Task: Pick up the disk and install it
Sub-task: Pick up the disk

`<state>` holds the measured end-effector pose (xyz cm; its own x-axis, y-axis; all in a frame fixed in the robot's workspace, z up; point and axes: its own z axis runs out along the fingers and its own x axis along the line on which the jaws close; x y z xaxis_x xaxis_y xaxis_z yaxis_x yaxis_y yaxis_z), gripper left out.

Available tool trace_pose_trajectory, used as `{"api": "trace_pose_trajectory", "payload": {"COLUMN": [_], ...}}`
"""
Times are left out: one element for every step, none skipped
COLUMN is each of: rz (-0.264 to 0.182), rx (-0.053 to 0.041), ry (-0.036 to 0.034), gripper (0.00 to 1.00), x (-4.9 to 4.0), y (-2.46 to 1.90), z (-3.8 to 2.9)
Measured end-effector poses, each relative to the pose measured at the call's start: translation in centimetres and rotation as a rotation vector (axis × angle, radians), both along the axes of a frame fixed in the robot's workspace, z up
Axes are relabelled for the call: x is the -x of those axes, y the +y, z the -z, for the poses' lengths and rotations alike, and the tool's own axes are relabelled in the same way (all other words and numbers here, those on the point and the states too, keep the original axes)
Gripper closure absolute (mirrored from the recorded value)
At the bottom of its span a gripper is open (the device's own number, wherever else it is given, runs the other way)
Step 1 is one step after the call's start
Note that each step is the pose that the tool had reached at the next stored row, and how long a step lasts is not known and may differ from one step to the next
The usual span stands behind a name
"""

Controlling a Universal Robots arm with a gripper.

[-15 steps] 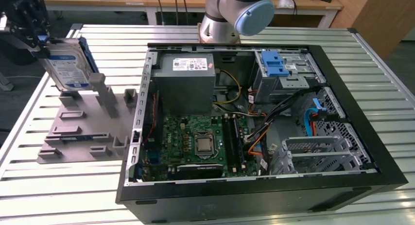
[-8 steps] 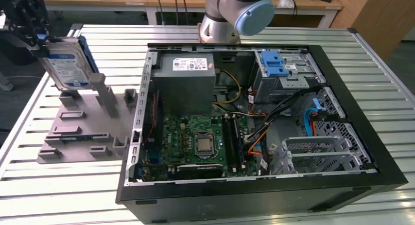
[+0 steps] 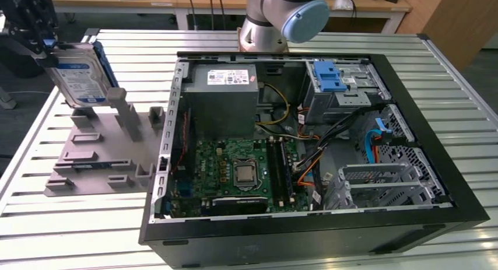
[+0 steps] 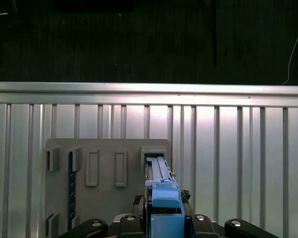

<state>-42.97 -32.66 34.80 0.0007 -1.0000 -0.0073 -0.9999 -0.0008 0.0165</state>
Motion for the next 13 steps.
{"api": "trace_pose_trajectory", "payload": {"rz": [0.0, 0.0, 0.0, 0.0, 0.0, 0.0, 0.0, 0.0, 0.0, 0.0, 0.0, 0.0, 0.0], "rx": [0.0, -0.0001, -0.0002, -0.0002, -0.0002, -0.0003, -0.0003, -0.0004, -0.0005, -0.0005, -0.0005, -0.0006, -0.0006], "ry": [0.0, 0.0, 0.0001, 0.0001, 0.0001, 0.0001, 0.0001, 0.0, 0.0, 0.0, 0.0, 0.0, 0.0], "gripper": [0.64, 0.64, 0.64, 0.64, 0.64, 0.64, 0.64, 0.64, 0.64, 0.64, 0.64, 0.64, 0.64], "x": [0.0, 0.0, 0.0, 0.0, 0.0, 0.0, 0.0, 0.0, 0.0, 0.0, 0.0, 0.0, 0.0], "y": [0.0, 0.0, 0.0, 0.0, 0.0, 0.0, 0.0, 0.0, 0.0, 0.0, 0.0, 0.0, 0.0], "z": [-0.03, -0.07, -0.1, -0.14, -0.17, -0.21, -0.25, -0.28, -0.31, -0.35, -0.38, -0.42, -0.45]}}
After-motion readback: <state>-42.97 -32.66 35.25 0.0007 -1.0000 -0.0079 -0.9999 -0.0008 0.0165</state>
